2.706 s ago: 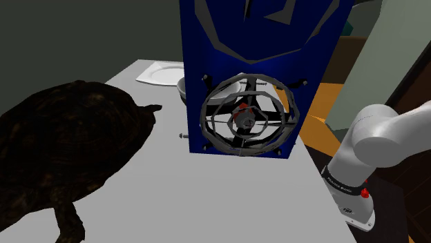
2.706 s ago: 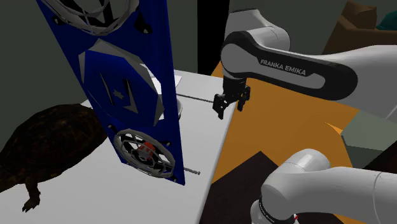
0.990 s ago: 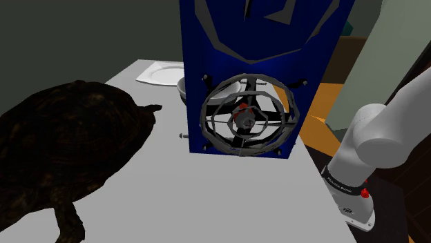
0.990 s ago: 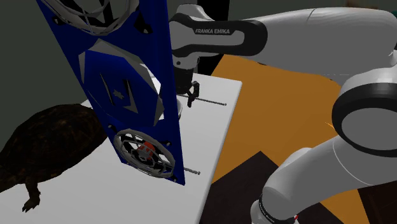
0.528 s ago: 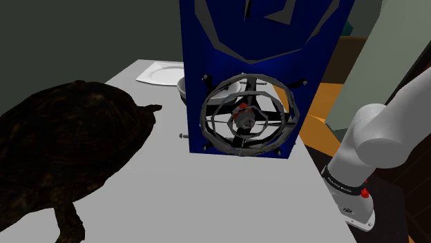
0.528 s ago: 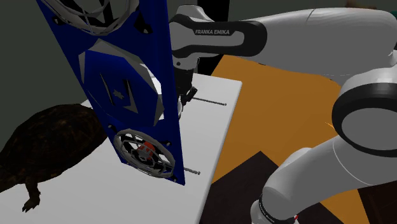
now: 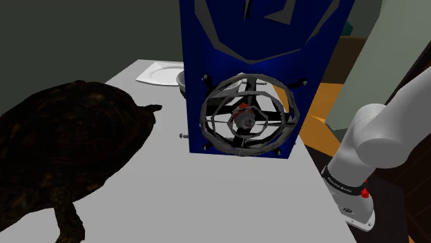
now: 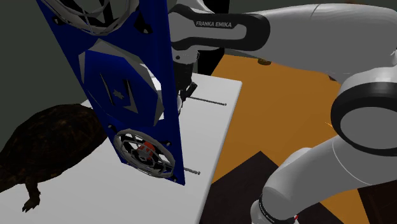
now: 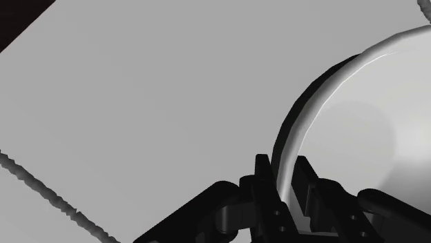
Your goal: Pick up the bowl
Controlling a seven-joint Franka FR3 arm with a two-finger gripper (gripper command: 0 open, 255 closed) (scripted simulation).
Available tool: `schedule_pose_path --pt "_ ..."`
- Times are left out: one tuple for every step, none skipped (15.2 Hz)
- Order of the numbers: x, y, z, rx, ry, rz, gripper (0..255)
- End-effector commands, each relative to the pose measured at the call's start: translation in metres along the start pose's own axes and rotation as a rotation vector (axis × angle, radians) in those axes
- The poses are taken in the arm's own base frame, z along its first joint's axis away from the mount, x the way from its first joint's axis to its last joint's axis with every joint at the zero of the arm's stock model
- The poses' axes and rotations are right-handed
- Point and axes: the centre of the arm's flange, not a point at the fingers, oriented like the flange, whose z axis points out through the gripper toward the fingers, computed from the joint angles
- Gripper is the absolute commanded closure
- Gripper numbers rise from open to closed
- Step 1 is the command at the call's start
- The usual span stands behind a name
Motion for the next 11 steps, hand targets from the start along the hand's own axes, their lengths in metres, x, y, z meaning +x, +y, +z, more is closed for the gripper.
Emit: schedule_pose_path --pt "-0.002 -0.003 -0.011 0.000 0.000 0.000 255" --pt "-0.003 -0.004 -0.016 0.000 0.000 0.000 255" --pt "-0.003 -0.005 -0.021 0.000 0.000 0.000 255" --pt "-0.004 -0.007 -0.026 0.000 0.000 0.000 255" --pt "-0.005 -0.008 -0.031 0.000 0.000 0.000 255" --pt "-0.005 -0.009 -0.036 0.000 0.000 0.000 255" --pt "-0.006 -0.010 -0.041 0.000 0.000 0.000 255" --pt "-0.006 -0.012 -0.046 0.000 0.000 0.000 255" --pt "-0.007 -0.013 -0.051 0.000 0.000 0.000 255" --pt "-0.008 -0.014 -0.056 0.000 0.000 0.000 255" --pt "-0.008 -0.014 -0.057 0.000 0.000 0.000 255"
